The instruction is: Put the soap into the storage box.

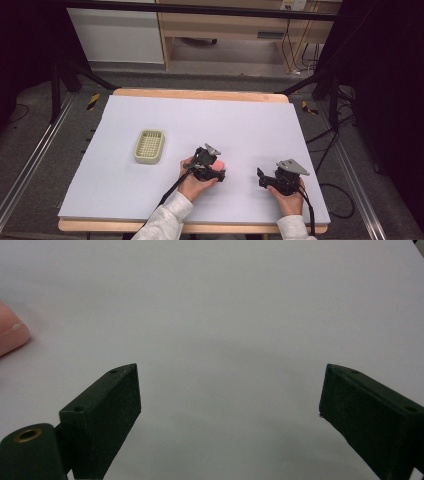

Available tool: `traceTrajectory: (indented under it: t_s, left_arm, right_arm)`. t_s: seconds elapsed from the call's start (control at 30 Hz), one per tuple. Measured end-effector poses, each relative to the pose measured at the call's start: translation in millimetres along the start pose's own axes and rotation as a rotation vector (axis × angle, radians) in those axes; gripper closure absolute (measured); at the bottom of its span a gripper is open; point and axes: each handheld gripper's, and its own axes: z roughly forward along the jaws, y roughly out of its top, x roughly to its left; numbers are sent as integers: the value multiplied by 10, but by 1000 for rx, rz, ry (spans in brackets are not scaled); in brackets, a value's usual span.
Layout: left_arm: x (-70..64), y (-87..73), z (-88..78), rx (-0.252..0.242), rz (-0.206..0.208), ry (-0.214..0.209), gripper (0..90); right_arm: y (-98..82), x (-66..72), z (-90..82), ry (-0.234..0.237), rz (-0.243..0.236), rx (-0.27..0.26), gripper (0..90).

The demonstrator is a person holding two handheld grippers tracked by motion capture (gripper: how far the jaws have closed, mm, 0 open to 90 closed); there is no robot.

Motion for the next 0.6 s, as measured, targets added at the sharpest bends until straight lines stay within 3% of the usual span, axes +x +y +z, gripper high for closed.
traceTrajectory:
  t_s: [0.6]
  left_arm:
    - [-42, -23, 73, 24, -34, 22, 304]
  right_arm:
    - [1, 0, 4, 2, -5, 2, 100]
